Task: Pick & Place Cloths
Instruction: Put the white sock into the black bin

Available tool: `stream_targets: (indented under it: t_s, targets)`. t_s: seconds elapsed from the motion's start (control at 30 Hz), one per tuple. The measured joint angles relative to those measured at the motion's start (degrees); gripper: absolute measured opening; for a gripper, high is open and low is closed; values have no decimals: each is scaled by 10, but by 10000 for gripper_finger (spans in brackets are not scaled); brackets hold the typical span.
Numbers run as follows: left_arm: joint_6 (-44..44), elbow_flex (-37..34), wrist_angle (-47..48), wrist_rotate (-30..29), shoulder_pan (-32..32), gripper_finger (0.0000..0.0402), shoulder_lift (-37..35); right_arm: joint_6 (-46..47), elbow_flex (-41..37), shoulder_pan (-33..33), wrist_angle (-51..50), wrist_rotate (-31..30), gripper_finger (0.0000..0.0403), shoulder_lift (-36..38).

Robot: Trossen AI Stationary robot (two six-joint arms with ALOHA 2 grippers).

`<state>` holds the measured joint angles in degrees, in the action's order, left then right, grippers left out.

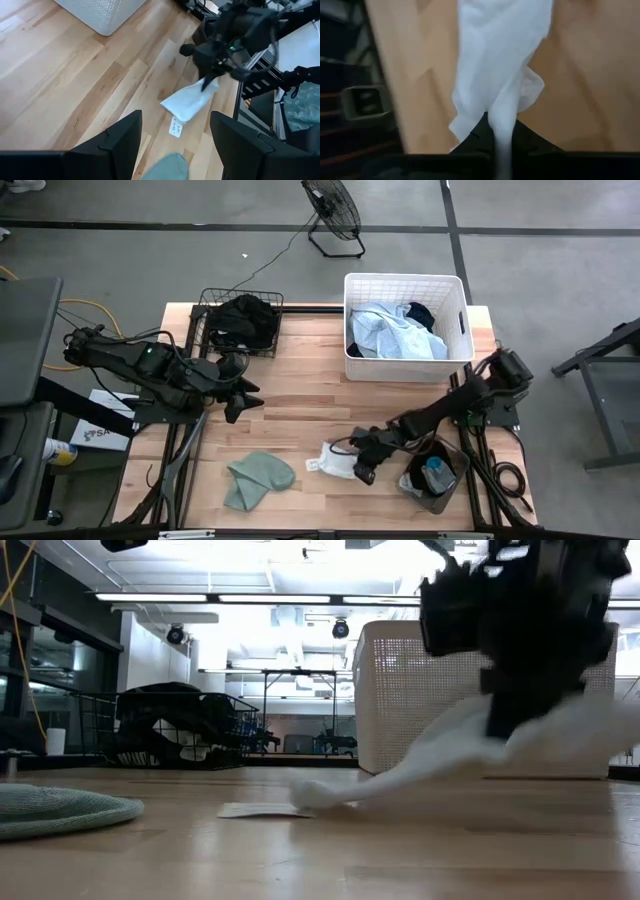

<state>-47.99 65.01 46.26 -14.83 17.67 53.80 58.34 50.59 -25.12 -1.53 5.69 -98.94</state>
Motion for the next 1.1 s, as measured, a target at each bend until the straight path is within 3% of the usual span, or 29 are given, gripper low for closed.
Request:
stream_targets:
  t_s: [0.17, 0.43, 0.73, 1.1]
  targets:
    - [-3, 0, -3, -1, 0, 230, 0, 43, 0, -2, -19, 75, 8, 71]
    - [-2, 0, -24, -2, 0, 230, 0, 99, 0, -16, -100, 125, 6, 217]
    - [-1, 0, -28, -1, 0, 230, 0, 230, 0, -80, -307, 171, 6, 345]
    - [-1, 0, -28, -1, 0, 230, 0, 349, 0, -160, -555, 263, 5, 405]
